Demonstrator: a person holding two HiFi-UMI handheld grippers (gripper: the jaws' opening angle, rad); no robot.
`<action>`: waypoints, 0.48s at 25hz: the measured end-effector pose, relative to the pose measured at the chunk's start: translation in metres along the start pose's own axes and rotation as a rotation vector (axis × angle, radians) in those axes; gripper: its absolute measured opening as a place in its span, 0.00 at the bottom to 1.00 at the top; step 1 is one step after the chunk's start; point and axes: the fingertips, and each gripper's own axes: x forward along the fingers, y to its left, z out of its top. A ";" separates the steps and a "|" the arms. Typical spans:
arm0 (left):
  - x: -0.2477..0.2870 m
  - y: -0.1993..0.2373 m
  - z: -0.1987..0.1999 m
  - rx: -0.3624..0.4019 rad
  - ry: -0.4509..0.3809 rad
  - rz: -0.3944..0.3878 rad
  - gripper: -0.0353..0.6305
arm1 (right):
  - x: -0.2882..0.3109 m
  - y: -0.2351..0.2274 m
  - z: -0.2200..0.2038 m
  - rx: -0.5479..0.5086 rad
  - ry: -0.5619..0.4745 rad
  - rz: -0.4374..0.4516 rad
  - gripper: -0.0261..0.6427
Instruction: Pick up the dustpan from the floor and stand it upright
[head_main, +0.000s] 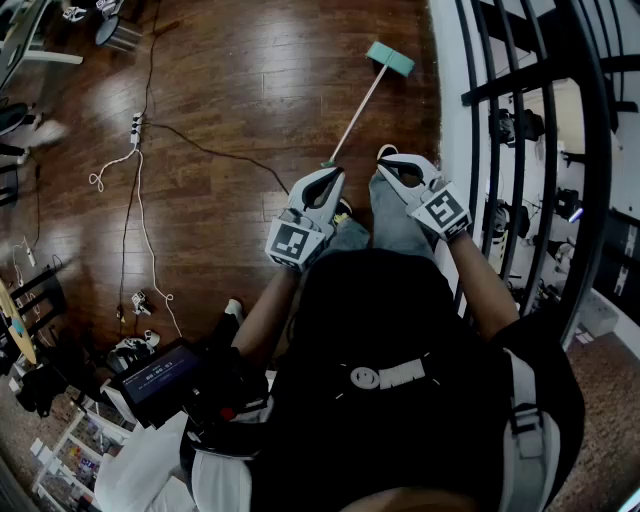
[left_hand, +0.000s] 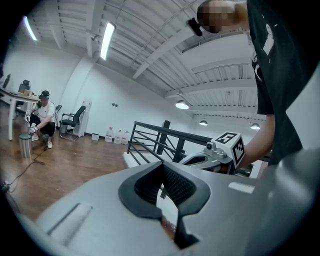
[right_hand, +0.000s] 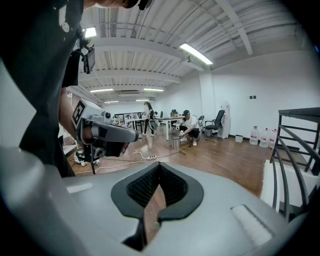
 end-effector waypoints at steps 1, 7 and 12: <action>0.010 0.007 0.000 0.003 -0.001 0.006 0.08 | 0.004 -0.015 0.001 0.001 -0.010 -0.001 0.04; 0.078 0.057 0.000 -0.021 0.034 0.062 0.08 | 0.046 -0.108 -0.015 -0.028 0.060 0.085 0.04; 0.143 0.108 0.015 -0.076 0.054 0.176 0.08 | 0.088 -0.186 -0.028 -0.110 0.143 0.238 0.04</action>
